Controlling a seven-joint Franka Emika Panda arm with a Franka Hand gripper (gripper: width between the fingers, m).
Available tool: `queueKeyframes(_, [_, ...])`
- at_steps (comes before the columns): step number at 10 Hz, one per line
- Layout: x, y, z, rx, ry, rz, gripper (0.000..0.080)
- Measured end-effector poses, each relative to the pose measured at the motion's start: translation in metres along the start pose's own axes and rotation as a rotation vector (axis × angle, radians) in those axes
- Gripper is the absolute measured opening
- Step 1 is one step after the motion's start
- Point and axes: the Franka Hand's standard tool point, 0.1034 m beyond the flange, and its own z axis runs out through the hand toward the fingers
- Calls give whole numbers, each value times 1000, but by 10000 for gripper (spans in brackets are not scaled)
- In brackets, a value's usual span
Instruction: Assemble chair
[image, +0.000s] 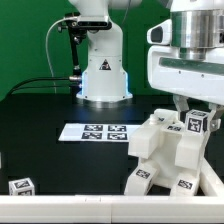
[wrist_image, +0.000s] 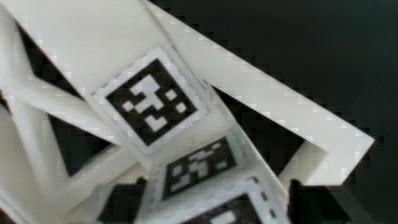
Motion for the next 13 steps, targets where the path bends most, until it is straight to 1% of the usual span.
queueKeyframes(1, [0, 0, 0, -1, 1, 18, 281])
queueKeyframes(3, [0, 0, 0, -1, 1, 15, 281])
queueKeyframes(4, [0, 0, 0, -1, 1, 15, 337])
queueKeyframes(5, [0, 0, 0, -1, 0, 15, 337])
queueKeyframes(6, [0, 0, 0, -1, 1, 15, 520])
queueKeyframes(7, [4, 1, -1, 1, 2, -9, 520])
queueKeyframes(8, [11, 2, -5, 5, 5, -40, 622])
queueKeyframes(9, [20, 5, -11, 16, 4, -57, 641])
queueKeyframes(10, [29, 7, -17, 24, 5, -80, 641])
queueKeyframes(11, [38, 11, -17, 28, 13, -102, 648])
queueKeyframes(12, [45, 18, -12, 29, 23, -108, 648])
queueKeyframes(13, [43, 20, -11, 20, 19, -113, 649])
